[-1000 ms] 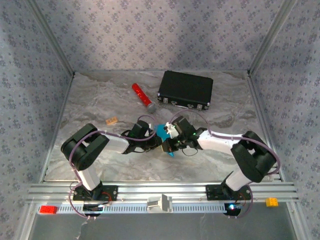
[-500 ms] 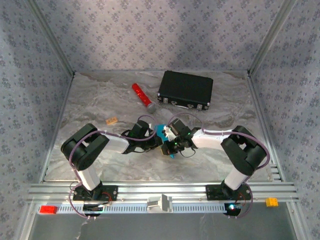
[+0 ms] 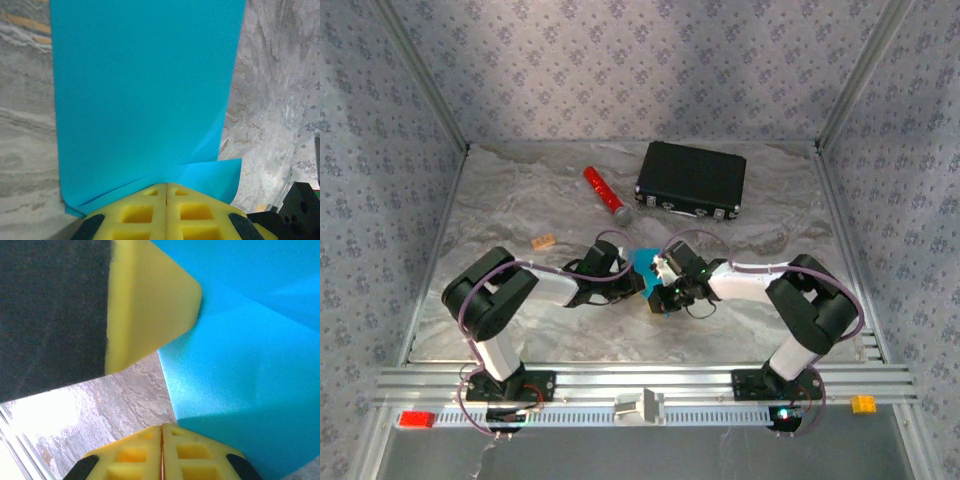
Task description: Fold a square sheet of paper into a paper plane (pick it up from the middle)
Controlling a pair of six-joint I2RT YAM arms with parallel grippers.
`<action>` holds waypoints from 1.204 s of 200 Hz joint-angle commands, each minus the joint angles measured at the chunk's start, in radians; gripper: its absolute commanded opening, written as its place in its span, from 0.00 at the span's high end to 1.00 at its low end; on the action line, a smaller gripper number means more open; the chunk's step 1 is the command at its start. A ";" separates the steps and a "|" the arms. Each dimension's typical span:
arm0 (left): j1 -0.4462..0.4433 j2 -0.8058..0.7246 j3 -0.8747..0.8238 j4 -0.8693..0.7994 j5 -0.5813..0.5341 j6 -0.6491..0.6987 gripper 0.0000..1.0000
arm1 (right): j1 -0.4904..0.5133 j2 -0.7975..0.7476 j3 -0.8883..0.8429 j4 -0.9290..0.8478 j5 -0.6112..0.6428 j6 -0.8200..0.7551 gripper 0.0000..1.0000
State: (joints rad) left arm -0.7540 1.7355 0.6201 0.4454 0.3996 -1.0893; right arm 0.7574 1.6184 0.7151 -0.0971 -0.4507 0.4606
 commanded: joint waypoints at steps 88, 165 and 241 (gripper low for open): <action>-0.015 0.048 0.004 -0.100 -0.050 0.023 0.95 | -0.013 -0.113 -0.139 -0.013 0.001 0.048 0.89; -0.014 0.039 0.002 -0.094 -0.044 0.022 0.95 | -0.030 -0.276 -0.227 -0.017 -0.001 0.092 0.89; -0.015 0.025 -0.002 -0.090 -0.053 0.026 0.95 | -0.045 -0.281 -0.102 -0.020 -0.020 0.092 0.89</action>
State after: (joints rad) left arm -0.7551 1.7359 0.6239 0.4370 0.3954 -1.0889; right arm 0.7162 1.2842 0.5591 -0.1024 -0.4603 0.5354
